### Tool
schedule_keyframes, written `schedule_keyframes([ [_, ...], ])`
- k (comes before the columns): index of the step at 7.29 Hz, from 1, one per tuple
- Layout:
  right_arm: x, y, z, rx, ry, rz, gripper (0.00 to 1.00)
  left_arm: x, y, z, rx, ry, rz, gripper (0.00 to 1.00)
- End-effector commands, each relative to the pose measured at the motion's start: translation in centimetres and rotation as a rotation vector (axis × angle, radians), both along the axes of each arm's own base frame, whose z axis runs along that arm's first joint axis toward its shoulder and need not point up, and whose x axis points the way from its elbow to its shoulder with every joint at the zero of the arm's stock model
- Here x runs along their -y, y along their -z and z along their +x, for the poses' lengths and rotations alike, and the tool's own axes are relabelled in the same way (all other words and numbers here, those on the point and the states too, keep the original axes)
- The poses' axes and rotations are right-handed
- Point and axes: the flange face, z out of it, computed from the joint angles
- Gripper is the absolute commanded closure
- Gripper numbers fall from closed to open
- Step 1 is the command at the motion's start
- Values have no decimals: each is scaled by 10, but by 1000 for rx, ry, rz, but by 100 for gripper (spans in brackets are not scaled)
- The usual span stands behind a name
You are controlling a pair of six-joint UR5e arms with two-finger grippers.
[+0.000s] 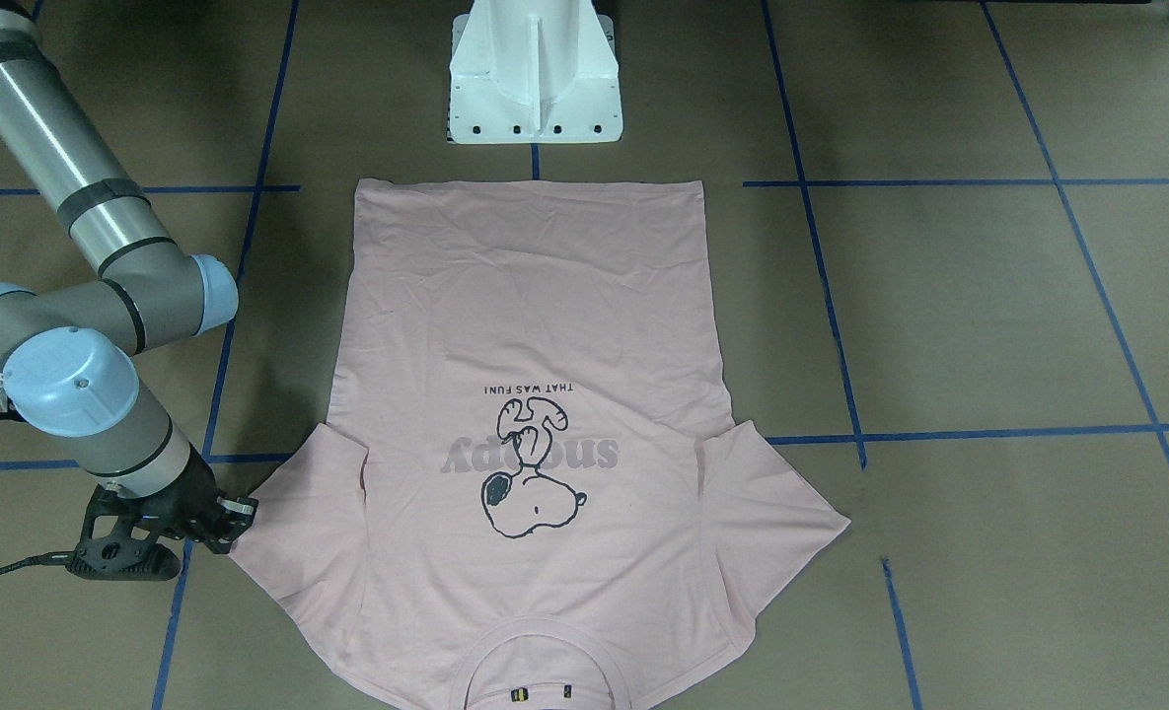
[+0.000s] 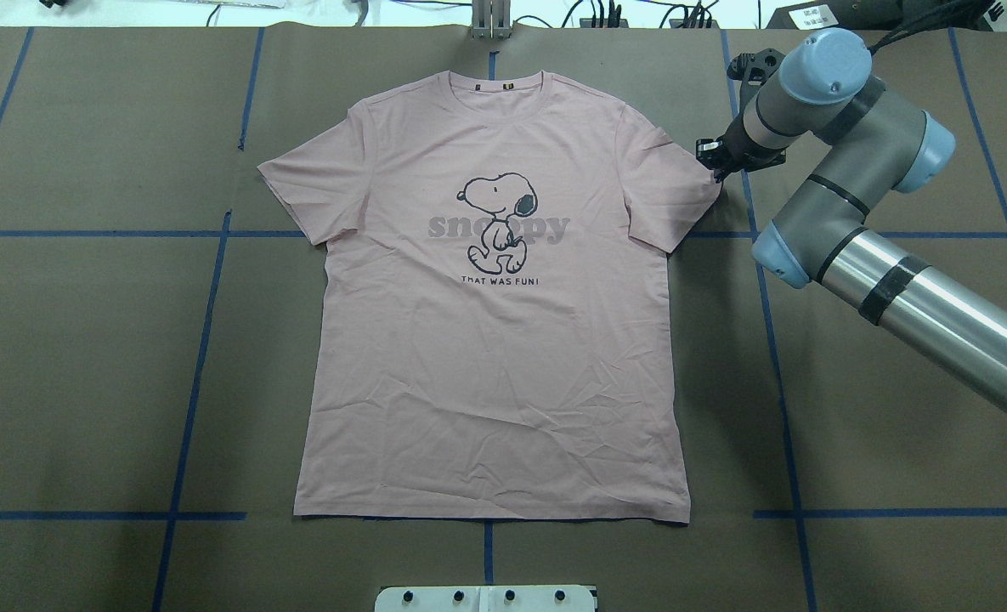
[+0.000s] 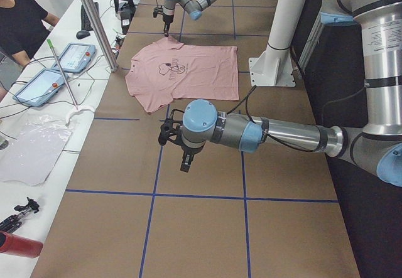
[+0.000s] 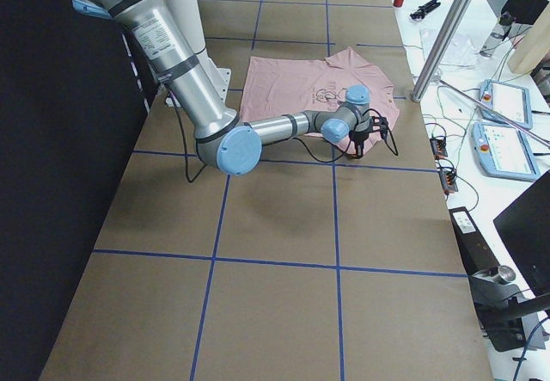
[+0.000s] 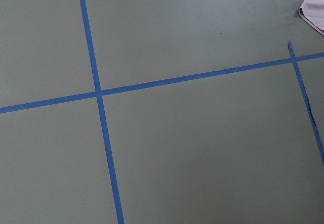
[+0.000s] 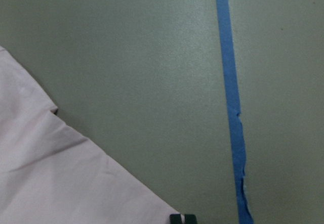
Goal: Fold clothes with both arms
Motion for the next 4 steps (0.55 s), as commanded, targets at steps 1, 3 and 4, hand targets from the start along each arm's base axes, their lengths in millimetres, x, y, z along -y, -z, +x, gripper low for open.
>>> schedule_keyframes([
  [1,5,46,-6,44,5,49,100,0,0,0,-1,0,-1,0],
  [3,-11,114,-68,126,-45,8,100,-1,6,-1,-2,2,10,0],
  [4,-21,130,-97,109,-74,22,100,-1,5,-1,-2,2,9,0],
])
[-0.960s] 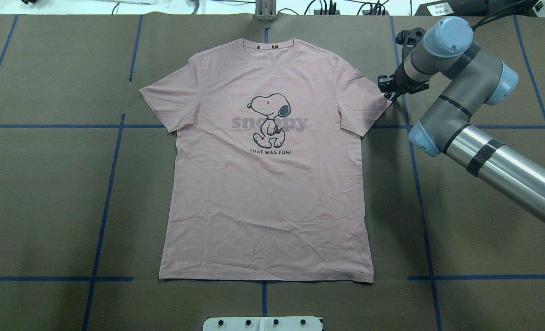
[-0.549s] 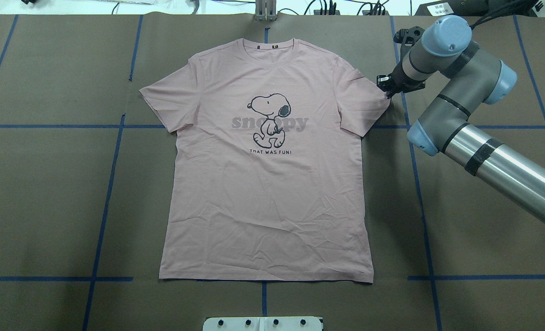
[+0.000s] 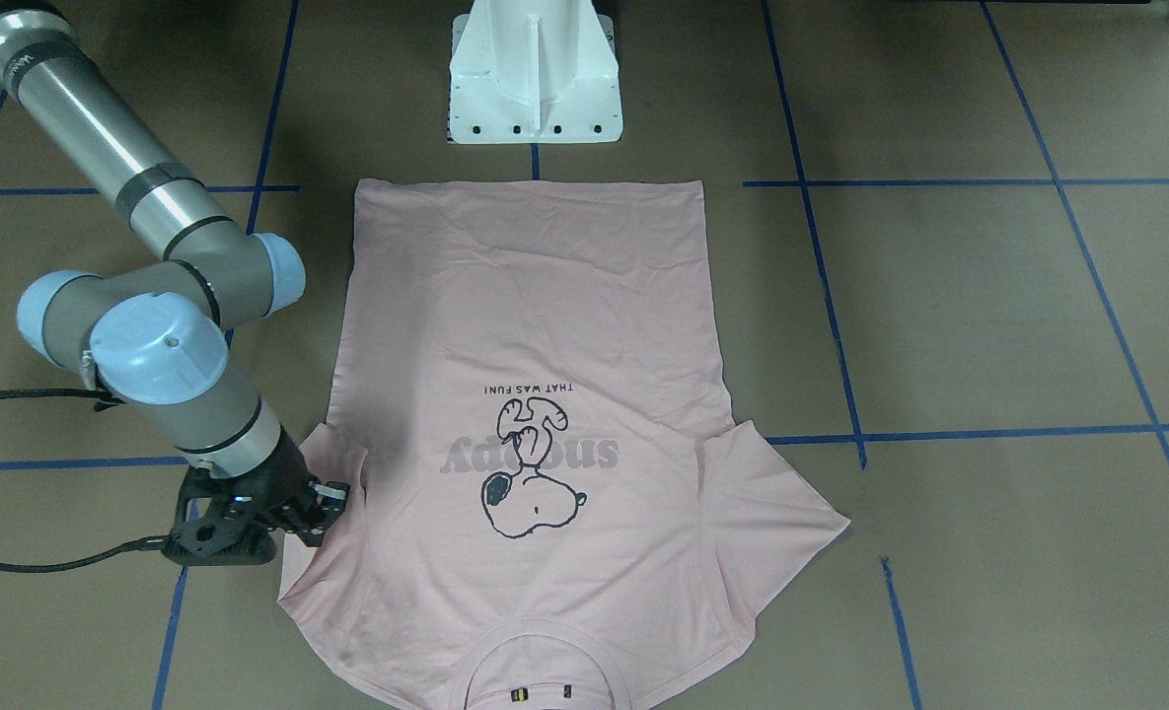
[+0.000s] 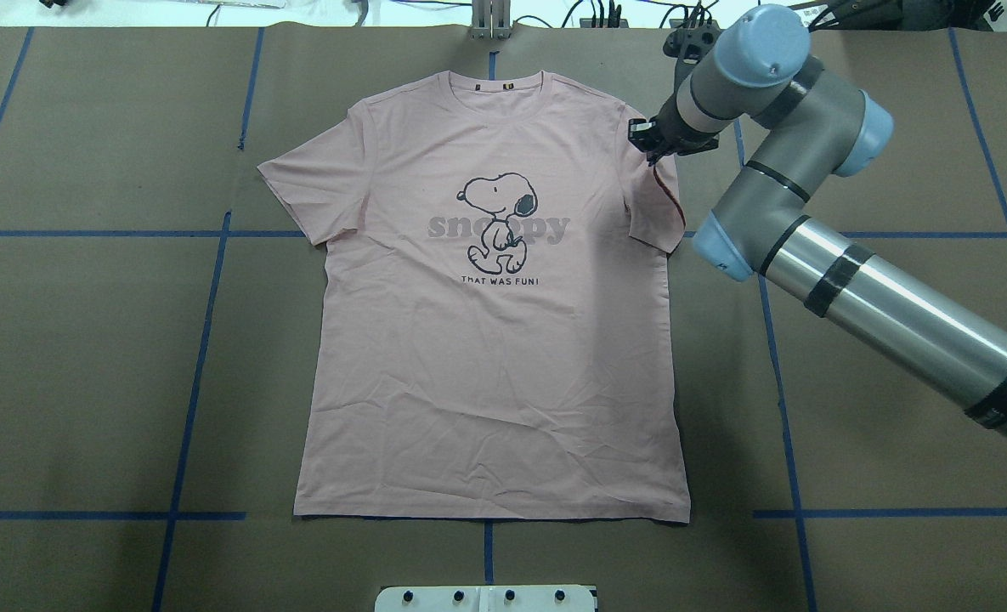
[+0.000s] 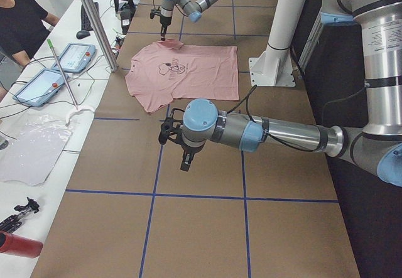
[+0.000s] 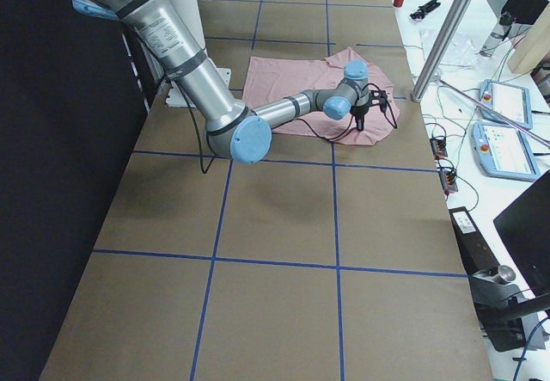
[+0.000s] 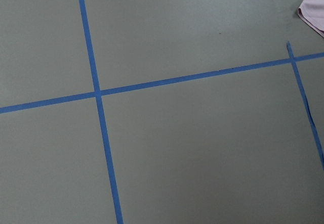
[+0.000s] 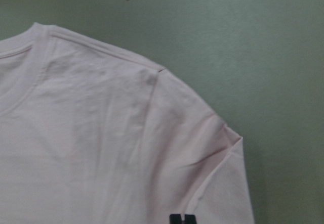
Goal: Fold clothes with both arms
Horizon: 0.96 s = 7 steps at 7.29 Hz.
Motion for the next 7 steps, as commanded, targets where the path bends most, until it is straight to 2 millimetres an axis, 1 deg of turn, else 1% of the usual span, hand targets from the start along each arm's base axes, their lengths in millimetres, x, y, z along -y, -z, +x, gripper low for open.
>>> schedule_keyframes([
  [1,-12,29,-45,-16,-51,-4,100,0,3,0,0,1,5,0],
  [2,-6,24,-50,-32,-53,-14,100,0,3,0,0,1,5,0],
  [4,9,34,-61,-55,-78,-8,100,0,3,0,0,1,6,0],
  [5,12,34,-61,-68,-95,1,100,0,4,0,-2,0,8,0],
  [6,13,35,-62,-70,-101,3,90,0,4,0,-3,0,8,0],
  [7,13,38,-61,-68,-100,9,1,-1,10,1,-13,-6,30,0],
])
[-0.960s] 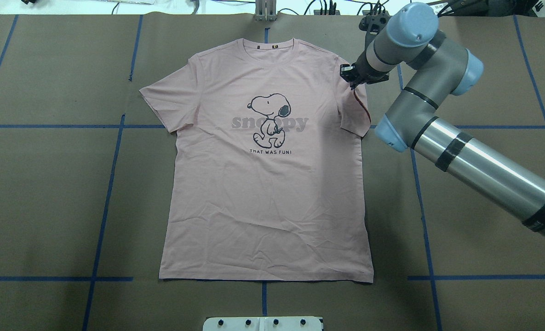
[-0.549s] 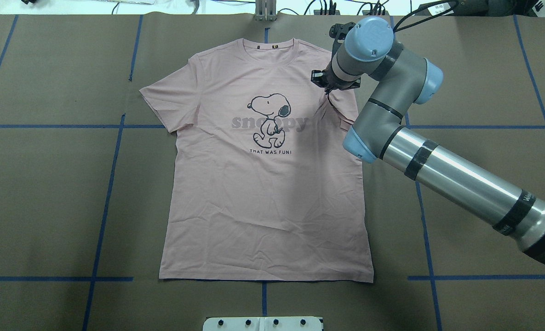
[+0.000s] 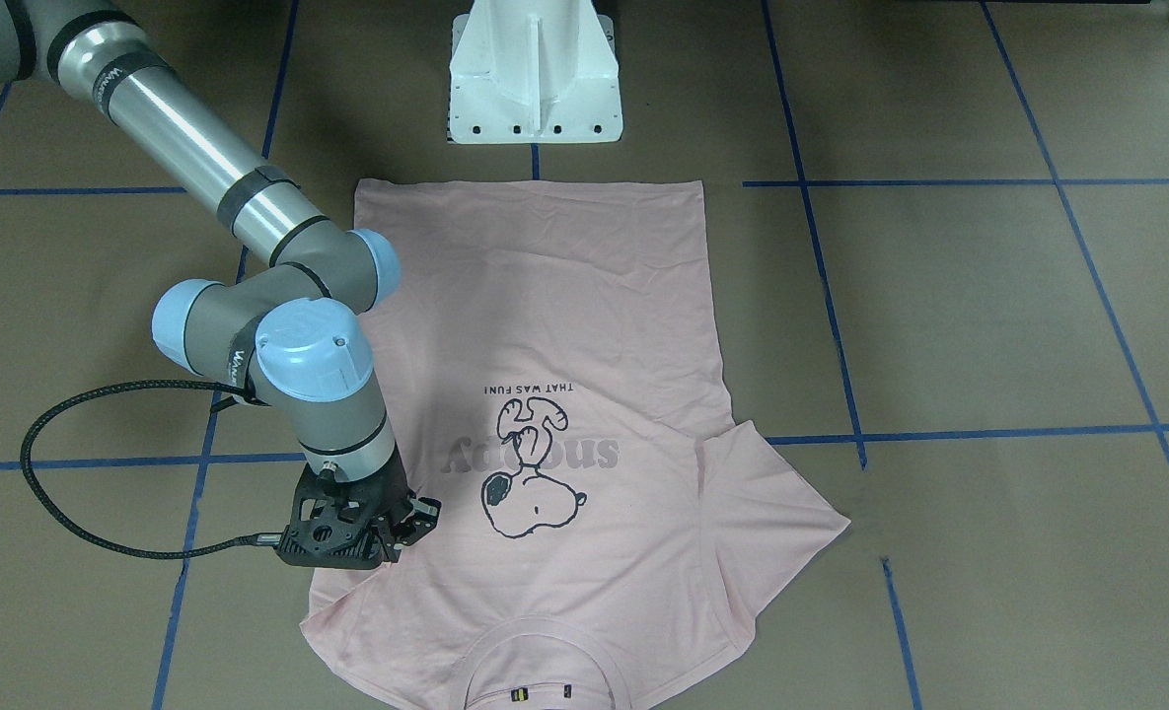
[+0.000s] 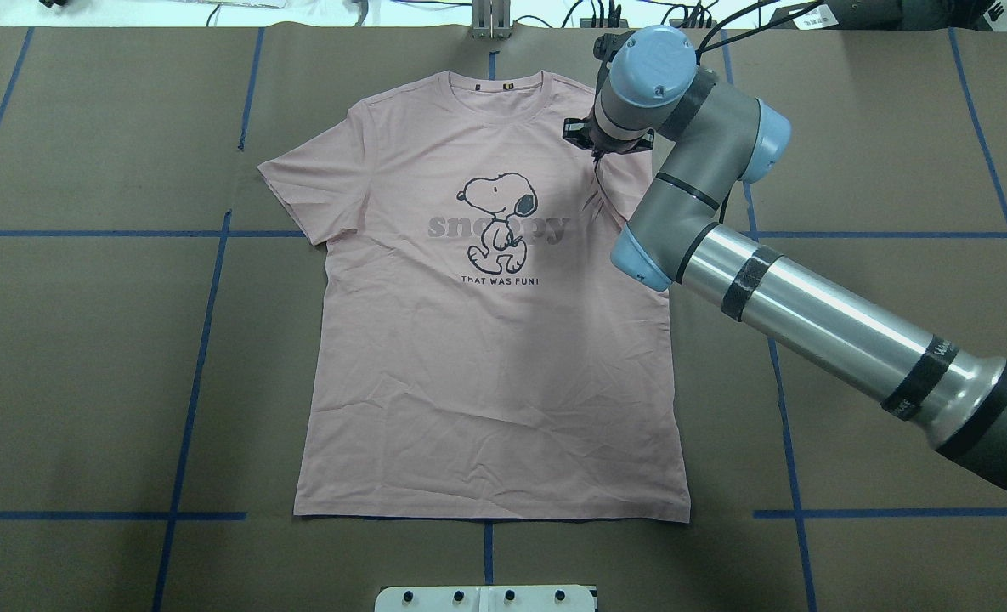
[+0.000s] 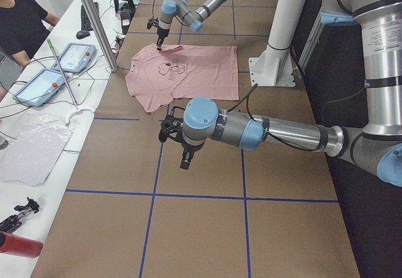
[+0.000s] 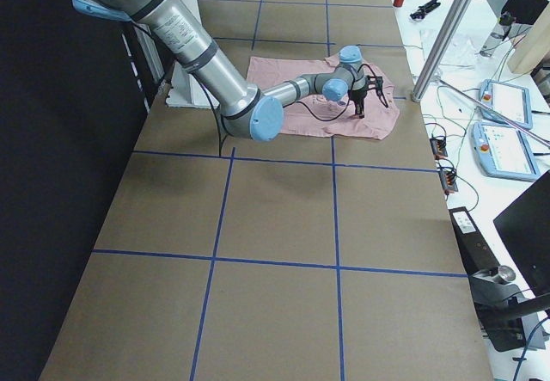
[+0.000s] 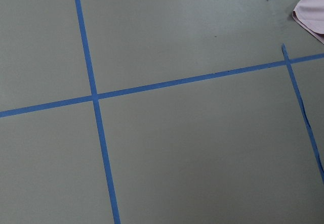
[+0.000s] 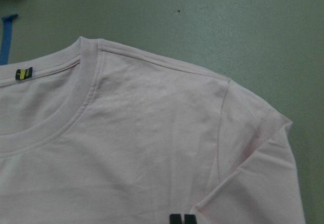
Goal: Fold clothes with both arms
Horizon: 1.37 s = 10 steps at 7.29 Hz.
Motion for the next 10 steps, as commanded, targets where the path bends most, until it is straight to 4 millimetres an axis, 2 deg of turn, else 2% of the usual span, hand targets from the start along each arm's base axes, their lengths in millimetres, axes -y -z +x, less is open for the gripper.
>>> schedule_keyframes([
  [1,0,8,0,3,4,16,0,2,15,4,-71,-7,31,0],
  [2,-8,21,9,38,9,42,0,16,34,7,-93,43,17,0],
  [3,-25,22,25,78,31,52,0,27,48,25,-110,62,11,0],
  [4,-47,18,46,139,88,42,0,69,80,65,-133,78,-62,0],
  [5,-65,11,74,178,109,41,0,97,120,138,-152,97,-194,0],
  [6,-83,-1,102,196,115,41,0,118,167,230,-122,118,-231,0],
  [7,-92,-18,136,225,137,8,0,136,193,333,-81,150,-281,0],
  [8,-99,-31,163,245,151,-14,0,163,193,383,-30,171,-258,2],
  [9,-108,-35,176,251,149,-15,0,187,178,423,-41,165,-213,5],
  [10,-116,-42,182,248,147,-18,0,214,137,442,-47,189,-170,9],
])
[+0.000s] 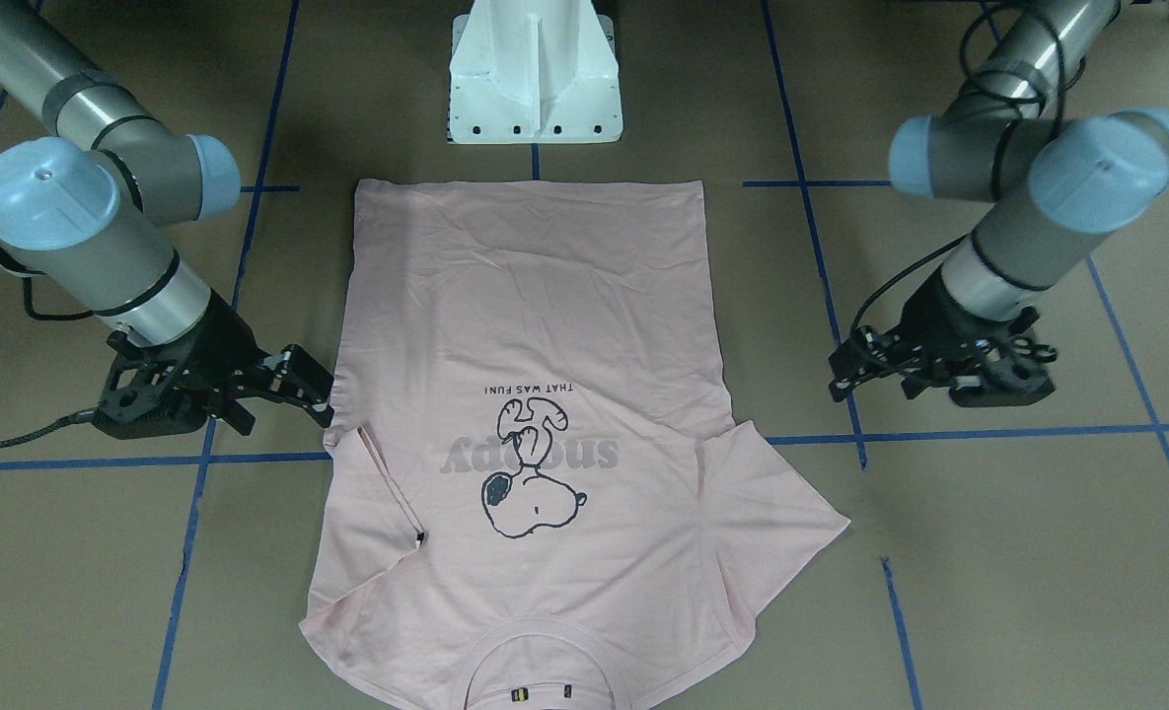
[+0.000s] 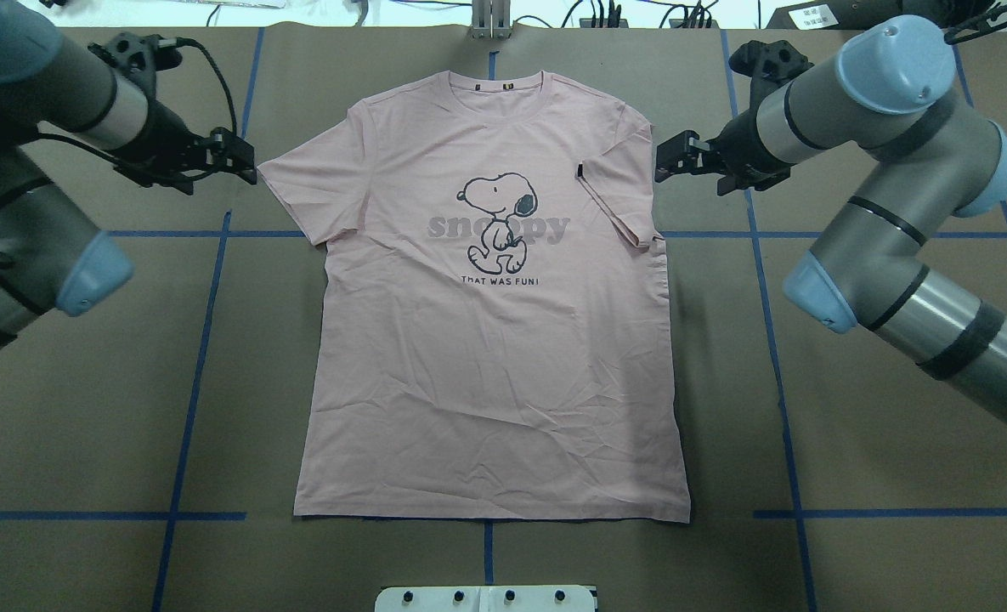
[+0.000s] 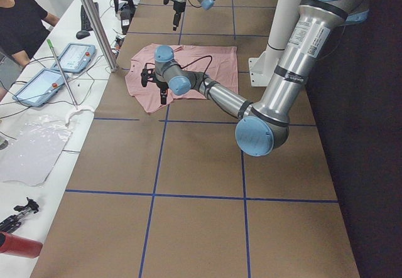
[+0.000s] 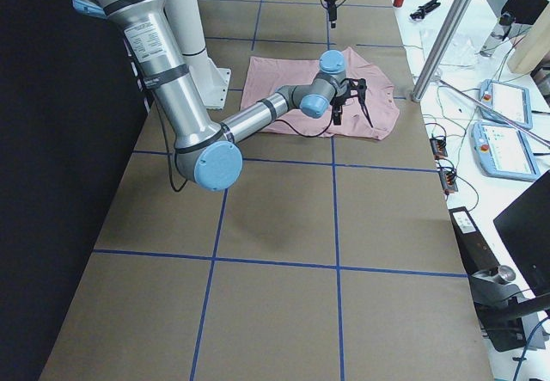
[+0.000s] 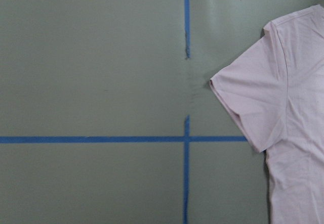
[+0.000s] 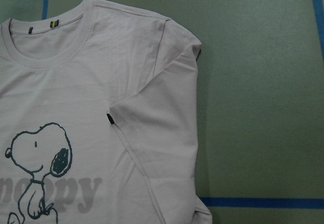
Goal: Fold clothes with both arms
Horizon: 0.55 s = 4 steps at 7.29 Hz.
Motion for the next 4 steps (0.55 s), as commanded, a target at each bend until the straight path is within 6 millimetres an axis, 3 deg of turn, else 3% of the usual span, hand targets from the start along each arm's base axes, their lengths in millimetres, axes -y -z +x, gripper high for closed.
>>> schedule_keyframes([
  [1,-11,-12,15,-1,0,-8,0,40,-58,44,8,60,93,19],
  [3,-11,-15,13,-6,-2,-13,0,51,-63,72,51,79,99,30],
  [4,-10,-14,13,-7,-4,-9,0,54,-61,72,56,88,105,36],
])
